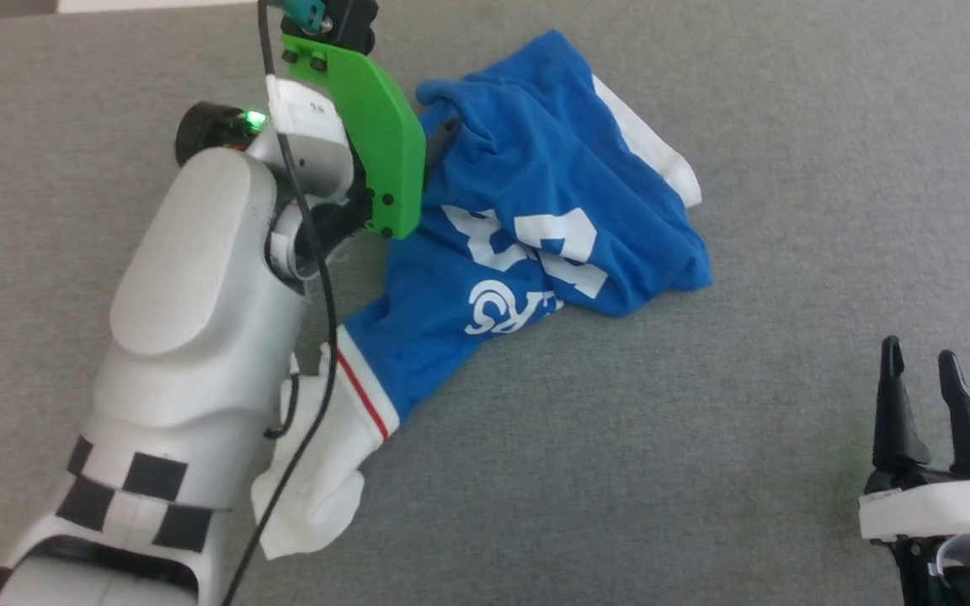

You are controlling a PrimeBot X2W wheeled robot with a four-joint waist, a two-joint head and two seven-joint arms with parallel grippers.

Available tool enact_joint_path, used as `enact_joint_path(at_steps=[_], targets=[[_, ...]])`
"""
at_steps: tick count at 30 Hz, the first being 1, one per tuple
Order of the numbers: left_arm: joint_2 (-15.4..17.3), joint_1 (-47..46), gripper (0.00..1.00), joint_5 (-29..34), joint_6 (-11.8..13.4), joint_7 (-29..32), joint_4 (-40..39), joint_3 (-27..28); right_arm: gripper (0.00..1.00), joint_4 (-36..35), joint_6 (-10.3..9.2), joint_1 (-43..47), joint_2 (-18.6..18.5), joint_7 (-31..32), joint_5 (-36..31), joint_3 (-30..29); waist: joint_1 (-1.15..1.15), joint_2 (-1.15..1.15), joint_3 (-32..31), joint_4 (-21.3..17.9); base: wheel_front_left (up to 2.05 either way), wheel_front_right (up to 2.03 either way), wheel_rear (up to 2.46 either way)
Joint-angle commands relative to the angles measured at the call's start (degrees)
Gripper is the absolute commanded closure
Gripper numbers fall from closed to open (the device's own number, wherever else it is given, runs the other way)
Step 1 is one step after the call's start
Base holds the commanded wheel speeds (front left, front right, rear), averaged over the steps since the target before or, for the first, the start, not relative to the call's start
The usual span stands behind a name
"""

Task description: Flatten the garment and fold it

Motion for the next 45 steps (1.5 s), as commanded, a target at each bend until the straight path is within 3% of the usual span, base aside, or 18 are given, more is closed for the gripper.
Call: enact_joint_path(at_steps=[1,11,12,18,32,38,45], targets=[[0.8,-1.5,0.0,0.5,0.7,0.9,1.1,-0.1,0.0,0.4,-0.08,-1.2,0.0,-0.6,0.6,0.5,0.0,0.0,3.3,-3.4,0.0,0.0,0.0],[5.8,-2.0,0.0,2.7,6.0,8.9,6.6,0.3,0.0,3.0,-0.08,-4.0,0.0,-2.7,3.1,2.6,0.0,0.0,7.6,-8.6,0.0,0.0,0.0],[5.6,-0.9,1.0,1.0,6.0,10.7,6.4,0.9,0.0,3.2,-0.08,-4.3,0.0,-3.0,3.2,2.4,0.0,0.0,8.0,-8.9,0.0,0.0,0.0],[5.0,0.7,1.0,-2.1,4.8,9.4,4.3,2.3,0.0,2.8,-0.08,-5.0,0.0,-3.3,2.3,1.7,0.0,0.0,6.9,-7.6,0.0,0.0,0.0],[4.4,0.6,1.0,-3.6,0.8,-4.9,-2.5,4.0,0.0,1.0,-0.08,-1.8,0.0,-0.6,-0.4,0.3,0.0,0.0,-5.0,-1.4,0.0,0.0,0.0],[0.9,4.5,1.0,-6.4,-0.3,-9.7,-12.8,2.1,0.0,-0.1,-0.08,1.0,0.0,0.8,-1.0,-0.8,0.0,0.0,-10.9,1.3,0.0,0.0,0.0],[-2.6,18.3,1.0,-9.7,0.1,-6.1,-33.7,-7.3,0.0,-1.3,-0.08,4.3,0.0,2.3,-1.0,-1.6,0.0,0.0,-14.9,4.2,0.0,0.0,0.0]])
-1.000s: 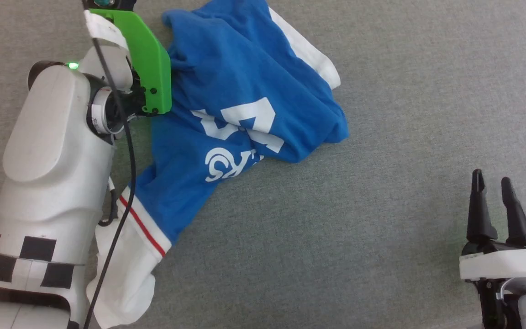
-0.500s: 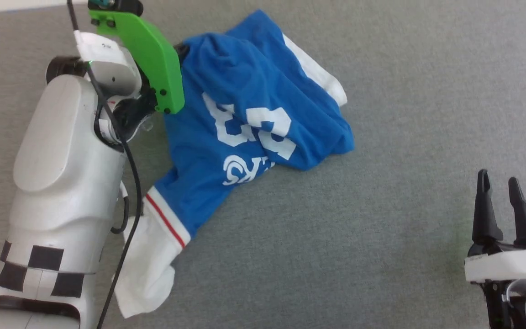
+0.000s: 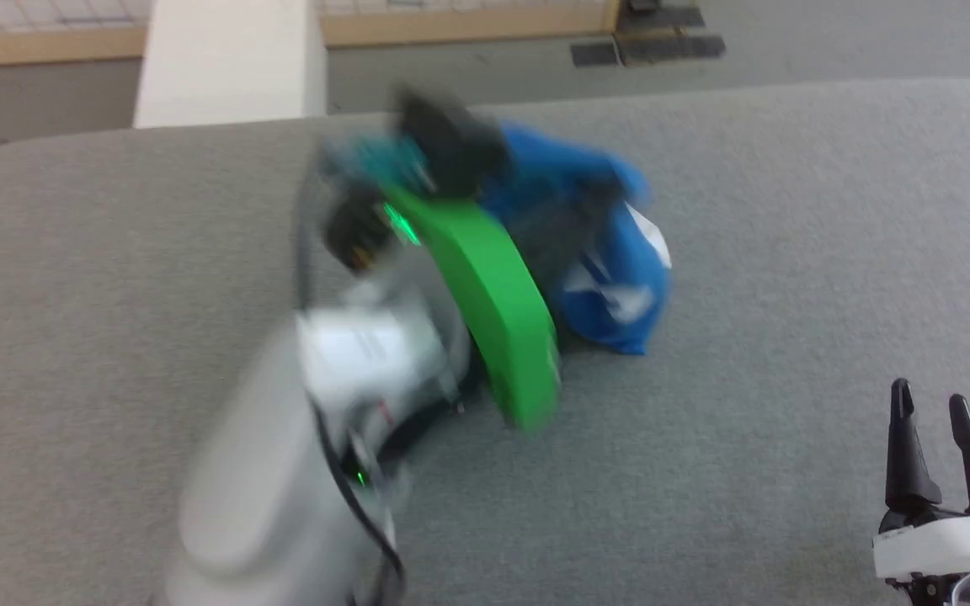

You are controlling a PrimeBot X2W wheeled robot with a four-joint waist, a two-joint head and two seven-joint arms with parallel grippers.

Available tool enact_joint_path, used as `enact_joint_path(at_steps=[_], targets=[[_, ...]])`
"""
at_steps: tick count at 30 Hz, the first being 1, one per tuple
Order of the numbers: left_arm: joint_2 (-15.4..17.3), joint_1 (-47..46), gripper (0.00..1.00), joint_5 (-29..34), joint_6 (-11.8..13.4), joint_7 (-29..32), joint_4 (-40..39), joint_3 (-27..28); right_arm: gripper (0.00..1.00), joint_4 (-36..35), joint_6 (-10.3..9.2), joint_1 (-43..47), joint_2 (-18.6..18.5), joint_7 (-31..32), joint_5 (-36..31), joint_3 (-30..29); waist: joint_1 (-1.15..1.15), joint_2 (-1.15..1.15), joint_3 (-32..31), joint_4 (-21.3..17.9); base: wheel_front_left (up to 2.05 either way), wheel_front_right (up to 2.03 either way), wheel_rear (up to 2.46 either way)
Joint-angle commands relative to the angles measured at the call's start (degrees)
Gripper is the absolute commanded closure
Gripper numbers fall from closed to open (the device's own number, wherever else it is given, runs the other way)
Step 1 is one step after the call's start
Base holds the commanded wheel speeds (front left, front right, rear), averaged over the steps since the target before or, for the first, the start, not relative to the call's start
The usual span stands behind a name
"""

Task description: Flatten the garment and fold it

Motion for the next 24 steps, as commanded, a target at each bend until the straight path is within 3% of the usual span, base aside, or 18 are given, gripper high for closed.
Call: enact_joint_path(at_steps=[1,6,13,14,15,16,20,24], targets=[[0.3,4.1,1.0,-0.4,0.2,0.9,-3.2,-2.3,0.0,-0.5,-0.08,0.7,0.0,0.2,-0.2,-0.2,0.0,0.0,-3.7,3.9,0.0,0.0,0.0],[2.1,16.7,1.0,1.6,1.1,1.2,-9.2,-10.4,0.0,-0.6,-0.08,2.0,0.0,0.8,-0.1,-0.2,0.0,0.0,-4.1,5.6,0.0,0.0,0.0],[3.3,29.6,1.0,3.4,3.9,-2.8,-2.3,-15.6,0.0,-0.7,-0.08,2.6,0.0,1.7,-0.6,-0.2,0.0,0.0,-3.4,7.6,0.0,0.0,0.0],[3.2,30.3,0.73,3.7,4.3,-3.4,-0.9,-15.6,0.0,-0.7,-0.08,2.6,0.0,1.8,-0.7,-0.2,0.0,0.0,-3.5,7.8,0.0,0.0,0.0],[2.8,31.1,0.24,3.6,4.9,-4.2,0.8,-15.5,0.0,-0.8,-0.08,2.6,0.0,2.0,-0.9,-0.4,0.0,0.0,-3.5,8.2,0.0,0.0,0.0],[2.6,31.5,0.0,3.6,5.0,-4.8,1.8,-15.5,0.0,-0.8,-0.08,2.6,0.0,2.2,-1.0,-0.4,0.0,0.0,-3.6,8.3,0.0,0.0,0.0],[1.5,32.7,0.0,2.5,5.8,-8.1,3.9,-13.9,0.0,-1.1,-0.08,2.7,0.0,2.8,-1.3,-0.6,0.0,0.0,-4.4,9.1,0.0,0.0,0.0],[0.9,33.2,0.0,0.1,8.0,-11.6,1.9,-8.4,0.0,-0.9,-0.08,3.2,0.0,3.1,-1.3,-0.4,0.0,0.0,-5.8,9.3,0.0,0.0,0.0]])
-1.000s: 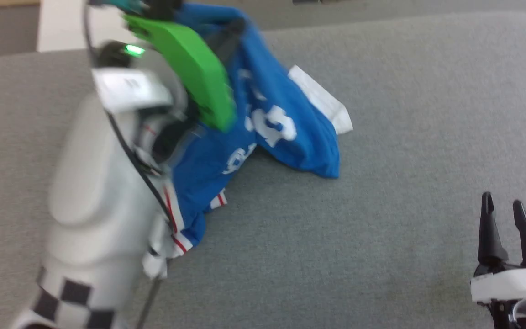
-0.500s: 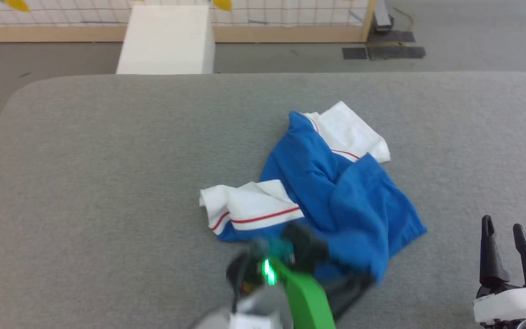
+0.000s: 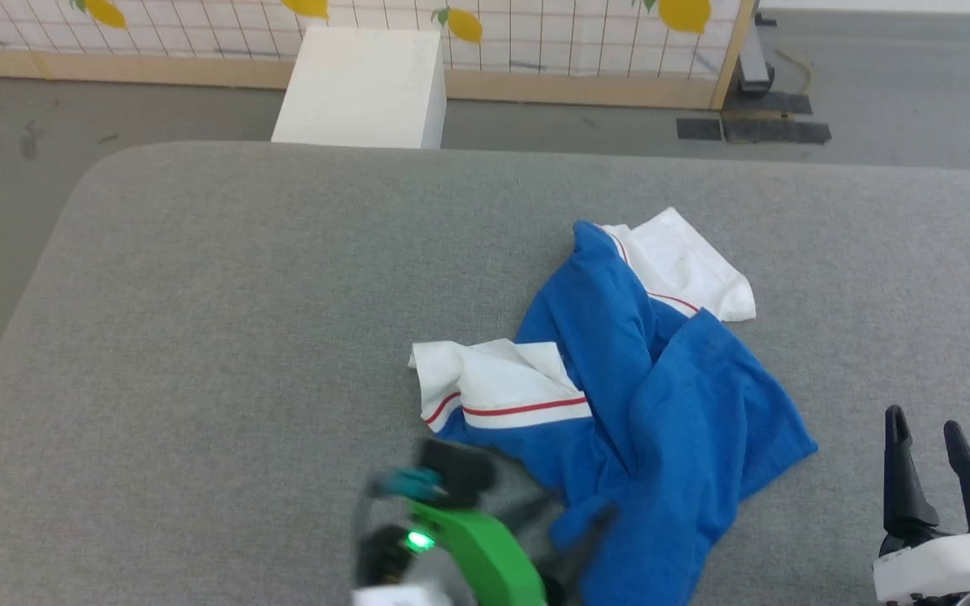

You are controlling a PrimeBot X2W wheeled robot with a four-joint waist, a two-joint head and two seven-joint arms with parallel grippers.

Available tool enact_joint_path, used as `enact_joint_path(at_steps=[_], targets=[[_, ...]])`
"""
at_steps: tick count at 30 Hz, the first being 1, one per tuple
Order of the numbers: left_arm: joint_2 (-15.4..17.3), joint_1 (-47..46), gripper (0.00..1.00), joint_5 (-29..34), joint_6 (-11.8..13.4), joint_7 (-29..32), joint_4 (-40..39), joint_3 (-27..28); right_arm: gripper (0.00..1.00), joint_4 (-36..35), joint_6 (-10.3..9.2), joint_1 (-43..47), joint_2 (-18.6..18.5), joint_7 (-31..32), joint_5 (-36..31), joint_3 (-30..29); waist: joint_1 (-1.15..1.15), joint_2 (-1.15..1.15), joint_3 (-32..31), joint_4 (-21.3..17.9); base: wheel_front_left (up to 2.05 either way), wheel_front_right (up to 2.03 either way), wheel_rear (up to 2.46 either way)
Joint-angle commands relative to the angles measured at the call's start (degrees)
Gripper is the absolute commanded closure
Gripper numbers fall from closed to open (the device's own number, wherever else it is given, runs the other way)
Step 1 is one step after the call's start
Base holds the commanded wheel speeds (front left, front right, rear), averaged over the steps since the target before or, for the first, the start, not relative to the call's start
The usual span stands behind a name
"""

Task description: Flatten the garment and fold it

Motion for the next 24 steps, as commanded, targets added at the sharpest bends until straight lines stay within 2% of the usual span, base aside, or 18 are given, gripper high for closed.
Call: enact_joint_path(at_steps=[1,5,9,14,15,16,22,23,24], targets=[[0.2,0.6,0.0,-0.9,1.0,-1.2,-1.0,2.3,0.0,-0.1,-0.08,0.9,0.0,0.1,-0.1,0.1,0.0,0.0,-0.9,0.2,0.0,0.0,0.0],[3.0,-1.3,0.0,2.4,4.5,-4.7,-2.1,8.3,0.0,-0.1,-0.08,1.5,0.0,0.1,0.2,0.5,0.0,0.0,-1.3,0.1,0.0,0.0,0.0],[6.0,-4.9,0.0,6.5,6.4,-3.8,-0.4,9.9,0.0,-0.5,-0.08,1.3,0.0,0.0,0.5,0.7,0.0,0.0,-0.1,-0.2,0.0,0.0,0.0],[8.0,-11.6,0.0,10.6,6.2,-1.0,6.0,8.7,0.0,-0.9,-0.08,0.1,0.0,0.1,0.6,1.0,0.0,0.0,2.9,-1.1,0.0,0.0,0.0],[7.8,-13.0,0.0,10.6,5.9,-0.1,7.9,8.5,0.0,-0.9,-0.08,-0.3,0.0,0.1,0.7,1.1,0.0,0.0,3.6,-1.4,0.0,0.0,0.0],[7.1,-16.8,0.0,9.9,5.4,1.7,13.6,8.6,0.0,-0.9,-0.08,-1.4,0.0,0.1,0.6,1.2,0.0,0.0,5.5,-2.3,0.0,0.0,0.0],[5.7,-21.4,0.0,9.0,5.8,3.5,22.8,9.2,0.0,-0.8,-0.08,-2.9,0.0,-0.1,0.6,0.8,0.0,0.0,7.9,-4.1,0.0,0.0,0.0],[5.5,-21.9,0.11,9.0,5.6,3.3,23.7,9.1,0.0,-0.7,-0.08,-3.0,0.0,-0.1,0.5,0.8,0.0,0.0,8.1,-4.2,0.0,0.0,0.0],[5.1,-22.4,0.7,8.6,5.4,2.7,24.5,9.3,0.0,-0.7,-0.08,-3.2,0.0,-0.2,0.5,0.7,0.0,0.0,8.3,-4.3,0.0,0.0,0.0]])
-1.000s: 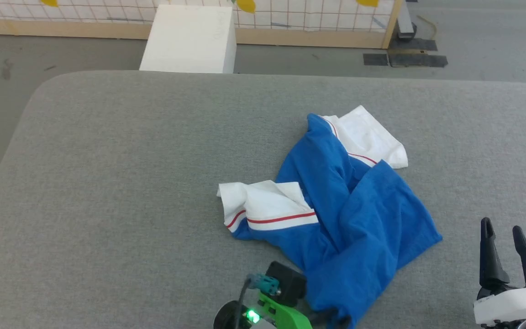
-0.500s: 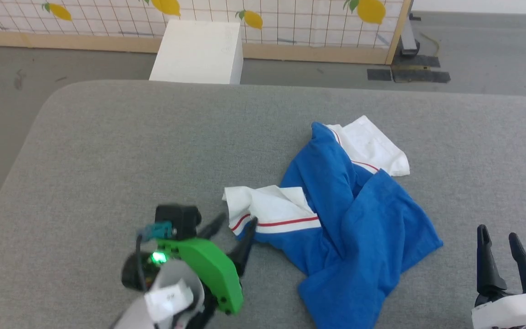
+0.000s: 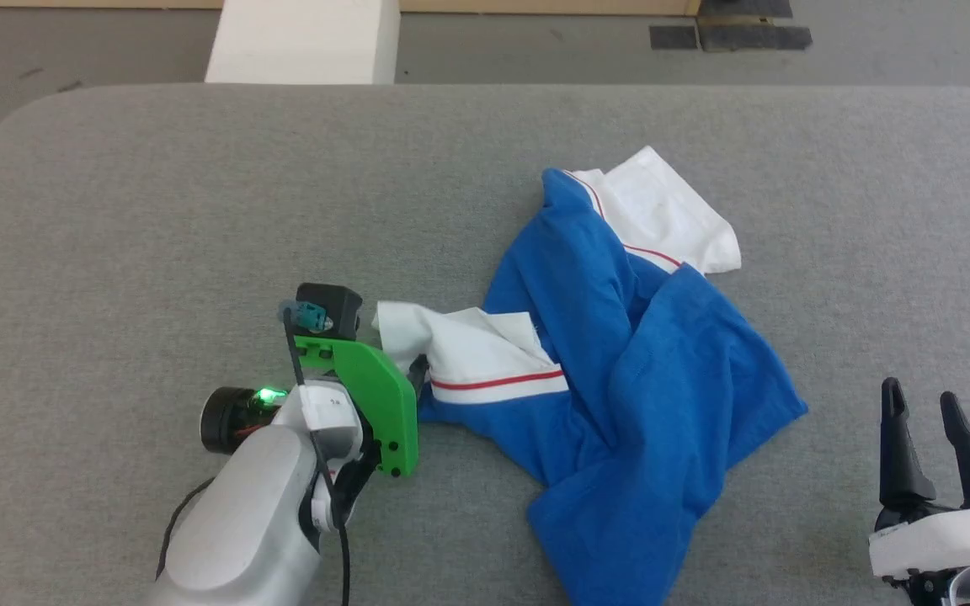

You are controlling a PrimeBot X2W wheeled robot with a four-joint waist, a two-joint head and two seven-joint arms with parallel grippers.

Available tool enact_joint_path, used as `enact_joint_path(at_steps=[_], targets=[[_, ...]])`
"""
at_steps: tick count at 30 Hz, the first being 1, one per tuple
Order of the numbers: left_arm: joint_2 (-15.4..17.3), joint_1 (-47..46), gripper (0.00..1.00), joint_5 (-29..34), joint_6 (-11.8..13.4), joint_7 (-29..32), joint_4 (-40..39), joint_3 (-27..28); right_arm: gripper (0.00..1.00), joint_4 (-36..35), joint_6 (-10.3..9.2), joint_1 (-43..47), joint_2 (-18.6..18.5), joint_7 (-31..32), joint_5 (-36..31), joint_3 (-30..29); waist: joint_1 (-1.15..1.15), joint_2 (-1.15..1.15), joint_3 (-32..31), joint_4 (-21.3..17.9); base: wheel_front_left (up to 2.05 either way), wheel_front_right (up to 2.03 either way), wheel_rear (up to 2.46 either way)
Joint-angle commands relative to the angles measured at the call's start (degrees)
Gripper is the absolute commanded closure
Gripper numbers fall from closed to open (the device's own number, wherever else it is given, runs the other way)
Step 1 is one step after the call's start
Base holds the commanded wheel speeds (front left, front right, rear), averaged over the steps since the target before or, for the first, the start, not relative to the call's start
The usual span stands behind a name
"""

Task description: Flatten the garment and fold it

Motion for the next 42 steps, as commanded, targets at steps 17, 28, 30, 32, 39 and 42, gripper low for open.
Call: enact_joint_path(at_steps=[17,28,30,32,39,42], targets=[[5.7,3.6,1.0,-1.8,-2.9,-18.1,-14.0,8.8,0.0,-0.8,-0.08,0.0,0.0,0.4,-0.3,-1.1,0.0,0.0,-1.4,1.3,0.0,0.0,0.0],[4.4,14.5,0.0,-6.2,0.9,-25.6,-8.6,15.2,0.0,-1.3,-0.08,-0.4,0.0,0.9,-0.3,-1.2,0.0,0.0,0.4,1.5,0.0,0.0,0.0],[3.7,14.5,0.0,-6.4,1.2,-27.8,-9.2,16.1,0.0,-1.2,-0.08,-0.4,0.0,0.9,-0.5,-1.3,0.0,0.0,0.0,1.7,0.0,0.0,0.0],[3.6,14.7,0.0,-6.1,1.5,-29.7,-10.6,16.8,0.0,-1.1,-0.08,-0.2,0.0,0.9,-0.6,-1.5,0.0,0.0,-0.7,1.9,0.0,0.0,0.0],[2.3,18.1,0.0,-0.4,3.7,-40.3,-22.3,18.5,0.0,-0.7,-0.08,1.0,0.0,1.1,-0.5,-0.9,0.0,0.0,-4.0,2.8,0.0,0.0,0.0],[0.7,21.7,0.0,3.7,4.8,-41.5,-26.1,18.4,0.0,-0.9,-0.08,1.2,0.0,1.3,-0.6,-0.6,0.0,0.0,-5.1,2.9,0.0,0.0,0.0]])
